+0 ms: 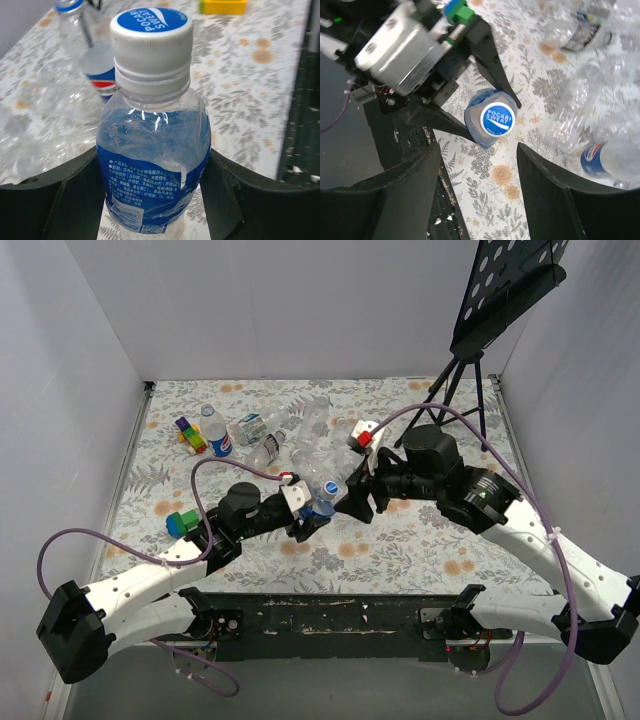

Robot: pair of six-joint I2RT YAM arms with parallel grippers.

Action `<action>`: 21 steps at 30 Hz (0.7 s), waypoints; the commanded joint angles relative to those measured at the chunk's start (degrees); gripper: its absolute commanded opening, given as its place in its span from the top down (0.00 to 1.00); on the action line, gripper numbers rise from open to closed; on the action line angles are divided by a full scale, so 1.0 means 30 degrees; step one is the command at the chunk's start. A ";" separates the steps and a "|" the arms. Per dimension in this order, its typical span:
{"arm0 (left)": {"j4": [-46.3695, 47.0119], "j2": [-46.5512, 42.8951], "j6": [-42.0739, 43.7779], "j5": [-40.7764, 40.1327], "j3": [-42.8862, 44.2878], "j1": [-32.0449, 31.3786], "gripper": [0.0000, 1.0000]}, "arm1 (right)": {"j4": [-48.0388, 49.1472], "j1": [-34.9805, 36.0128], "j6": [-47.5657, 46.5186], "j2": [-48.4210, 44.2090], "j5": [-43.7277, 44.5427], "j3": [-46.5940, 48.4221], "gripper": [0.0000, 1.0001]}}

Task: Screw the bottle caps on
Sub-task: Screw the bottle cap onto the plastic bottle.

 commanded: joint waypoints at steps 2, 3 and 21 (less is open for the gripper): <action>-0.0043 -0.0134 -0.1400 0.9204 0.1157 0.0696 1.00 | 0.0957 -0.0053 -0.4823 -0.1113 -0.4498 0.0068 0.29; -0.0043 -0.0017 -0.1488 0.9880 0.1216 0.0725 1.00 | 0.1045 -0.0053 -0.5467 -0.1231 -0.4939 -0.0050 0.28; 0.0572 0.0804 -0.1986 1.2582 0.1217 0.0725 1.00 | -0.2176 -0.0082 -1.0717 -0.0500 -0.8899 0.0564 0.41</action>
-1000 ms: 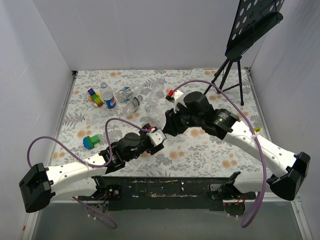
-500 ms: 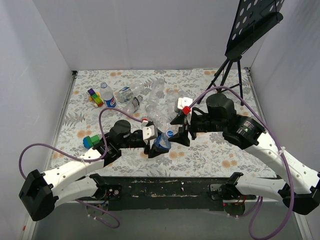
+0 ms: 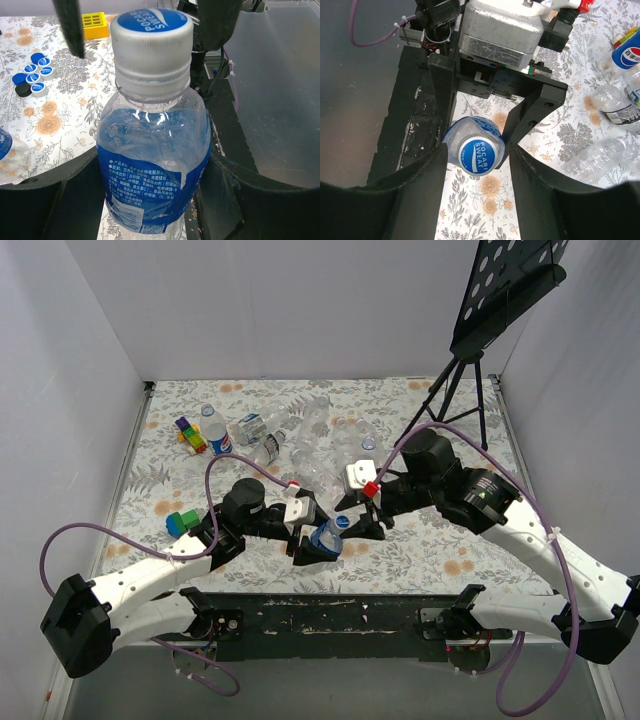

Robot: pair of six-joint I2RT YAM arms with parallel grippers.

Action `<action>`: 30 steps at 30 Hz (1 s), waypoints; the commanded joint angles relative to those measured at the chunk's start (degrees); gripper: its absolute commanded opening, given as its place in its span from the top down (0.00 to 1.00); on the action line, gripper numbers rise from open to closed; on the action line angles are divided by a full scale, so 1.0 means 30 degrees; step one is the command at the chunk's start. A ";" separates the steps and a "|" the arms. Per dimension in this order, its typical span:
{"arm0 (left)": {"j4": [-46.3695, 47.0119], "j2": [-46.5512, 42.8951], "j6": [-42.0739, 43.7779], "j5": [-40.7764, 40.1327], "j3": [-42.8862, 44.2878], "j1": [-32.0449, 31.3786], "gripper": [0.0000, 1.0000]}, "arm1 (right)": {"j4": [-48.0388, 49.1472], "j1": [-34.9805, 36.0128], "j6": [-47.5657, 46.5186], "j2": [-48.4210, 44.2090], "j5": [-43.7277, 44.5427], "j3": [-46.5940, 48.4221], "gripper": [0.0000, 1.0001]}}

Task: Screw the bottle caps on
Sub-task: Screw the bottle cap onto the plastic bottle.

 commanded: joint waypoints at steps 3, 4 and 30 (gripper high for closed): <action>0.0419 -0.0121 -0.0085 0.0802 0.0561 0.0106 1.00 | -0.0326 -0.0046 -0.0838 0.0032 -0.0826 0.0601 0.52; 0.0448 -0.0092 -0.0085 0.0773 0.0561 0.0077 1.00 | -0.0326 -0.0046 -0.0838 0.0033 -0.0826 0.0601 0.55; 0.3002 -0.0561 0.6600 -2.6331 -0.1726 -0.6545 1.00 | 0.4710 0.1155 1.5600 0.1938 1.5995 -0.1773 0.93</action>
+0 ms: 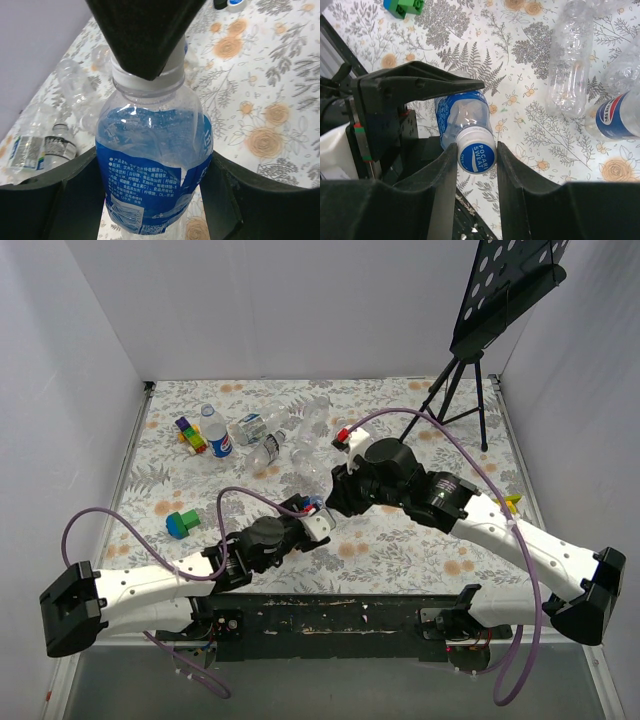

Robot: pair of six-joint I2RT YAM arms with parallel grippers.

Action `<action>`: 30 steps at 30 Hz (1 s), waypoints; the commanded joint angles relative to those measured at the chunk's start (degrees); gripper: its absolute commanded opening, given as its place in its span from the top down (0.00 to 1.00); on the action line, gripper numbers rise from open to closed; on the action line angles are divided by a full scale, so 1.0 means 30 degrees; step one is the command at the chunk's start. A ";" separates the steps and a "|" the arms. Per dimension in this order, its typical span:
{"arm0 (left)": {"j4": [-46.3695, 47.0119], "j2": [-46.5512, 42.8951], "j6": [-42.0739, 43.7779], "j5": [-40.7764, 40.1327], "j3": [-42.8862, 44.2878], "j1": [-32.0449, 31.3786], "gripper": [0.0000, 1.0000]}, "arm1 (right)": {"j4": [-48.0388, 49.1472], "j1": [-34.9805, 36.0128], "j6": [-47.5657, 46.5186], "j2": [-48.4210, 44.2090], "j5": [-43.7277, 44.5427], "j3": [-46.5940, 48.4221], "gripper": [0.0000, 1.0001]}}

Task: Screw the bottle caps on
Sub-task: Screw the bottle cap onto the plastic bottle.

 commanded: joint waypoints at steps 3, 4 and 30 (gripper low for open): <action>0.0136 -0.0028 0.0028 -0.0721 0.1221 -0.0229 1.00 | 0.1873 -0.0331 0.0193 -0.1044 0.1691 -0.0060 0.81; -0.0391 -0.0116 -0.0529 0.0539 0.1397 0.0181 1.00 | 0.1902 -0.0331 -0.0247 -0.1337 0.1516 0.0028 0.76; -0.2330 0.0996 -0.4255 2.3109 0.3450 0.5956 1.00 | -0.1934 -0.0595 -1.3638 -0.4065 -1.0174 0.0732 0.28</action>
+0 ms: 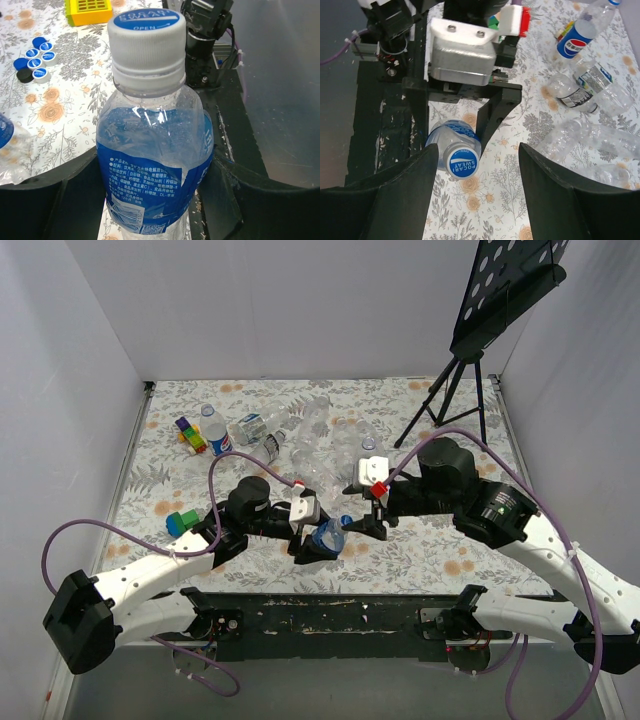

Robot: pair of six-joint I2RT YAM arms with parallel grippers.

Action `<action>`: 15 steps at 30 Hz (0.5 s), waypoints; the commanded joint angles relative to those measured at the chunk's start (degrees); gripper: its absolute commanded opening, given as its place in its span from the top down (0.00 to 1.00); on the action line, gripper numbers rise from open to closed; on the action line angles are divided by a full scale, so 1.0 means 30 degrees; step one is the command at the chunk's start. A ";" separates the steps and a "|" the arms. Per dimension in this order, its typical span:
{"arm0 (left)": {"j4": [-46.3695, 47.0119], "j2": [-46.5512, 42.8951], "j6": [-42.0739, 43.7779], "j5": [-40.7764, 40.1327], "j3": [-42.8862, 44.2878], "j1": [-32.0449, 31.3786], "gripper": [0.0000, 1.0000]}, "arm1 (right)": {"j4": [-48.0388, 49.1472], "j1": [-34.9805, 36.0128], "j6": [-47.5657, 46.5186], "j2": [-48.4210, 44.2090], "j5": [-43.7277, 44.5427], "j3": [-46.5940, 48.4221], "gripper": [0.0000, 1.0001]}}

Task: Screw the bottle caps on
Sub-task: Screw the bottle cap onto the plastic bottle.

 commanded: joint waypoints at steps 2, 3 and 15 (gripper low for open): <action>0.0038 -0.0111 -0.0029 0.1567 0.0725 0.0172 1.00 | -0.1055 -0.0019 -0.1684 0.0132 -0.2023 0.0055 0.29; 0.0038 -0.0140 -0.0029 0.1567 0.0725 0.0143 1.00 | -0.1113 -0.0019 -0.1743 0.0162 -0.2111 0.0055 0.30; 0.0214 -0.0169 -0.0029 0.1860 0.0637 0.0201 1.00 | -0.1993 -0.0019 -0.2095 0.1070 -0.2347 0.0055 0.52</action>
